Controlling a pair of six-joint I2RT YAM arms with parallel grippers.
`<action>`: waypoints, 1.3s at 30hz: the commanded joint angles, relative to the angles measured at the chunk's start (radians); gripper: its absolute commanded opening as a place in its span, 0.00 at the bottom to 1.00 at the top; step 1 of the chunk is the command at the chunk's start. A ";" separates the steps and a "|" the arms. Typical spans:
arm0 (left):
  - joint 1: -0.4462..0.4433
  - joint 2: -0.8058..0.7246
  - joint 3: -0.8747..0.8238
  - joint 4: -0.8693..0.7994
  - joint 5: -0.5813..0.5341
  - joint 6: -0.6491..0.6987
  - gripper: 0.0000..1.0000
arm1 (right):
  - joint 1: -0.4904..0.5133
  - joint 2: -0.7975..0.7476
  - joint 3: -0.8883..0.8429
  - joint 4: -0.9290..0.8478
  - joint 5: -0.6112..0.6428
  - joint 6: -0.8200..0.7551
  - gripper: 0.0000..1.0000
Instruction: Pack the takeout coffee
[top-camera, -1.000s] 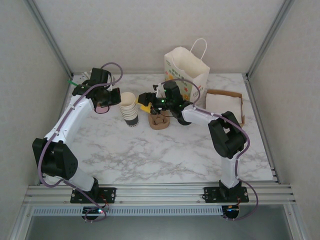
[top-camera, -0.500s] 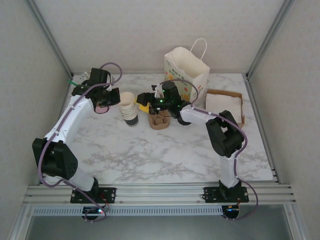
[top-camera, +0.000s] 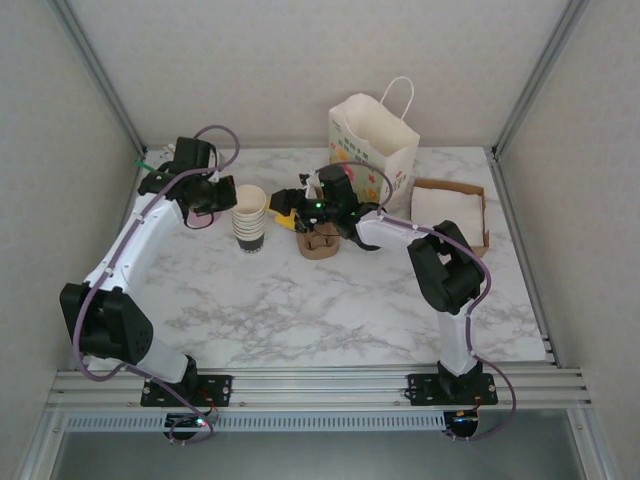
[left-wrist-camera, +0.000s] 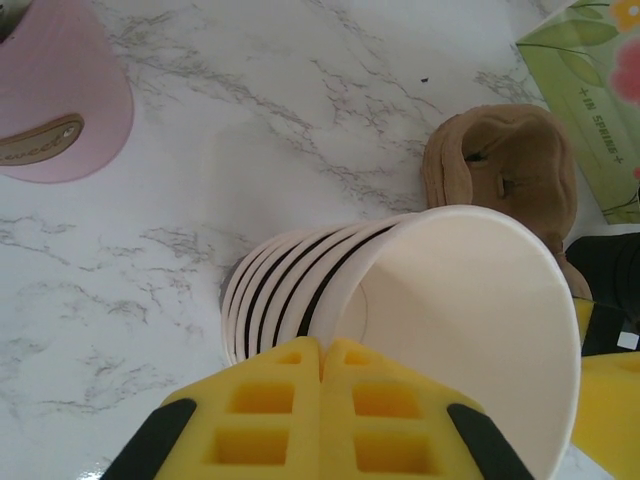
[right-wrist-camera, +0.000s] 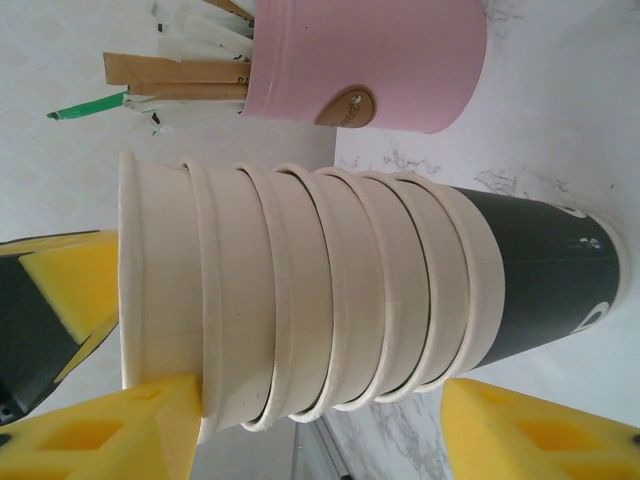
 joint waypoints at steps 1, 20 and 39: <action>0.011 -0.047 -0.006 0.040 0.039 -0.019 0.00 | 0.021 0.023 0.027 -0.052 0.021 -0.029 0.64; 0.062 -0.076 -0.022 0.067 0.075 -0.031 0.00 | 0.034 -0.008 0.084 -0.149 0.036 -0.077 0.69; 0.089 -0.087 0.138 0.021 0.033 -0.027 0.00 | 0.034 -0.168 0.147 -0.442 0.136 -0.269 0.89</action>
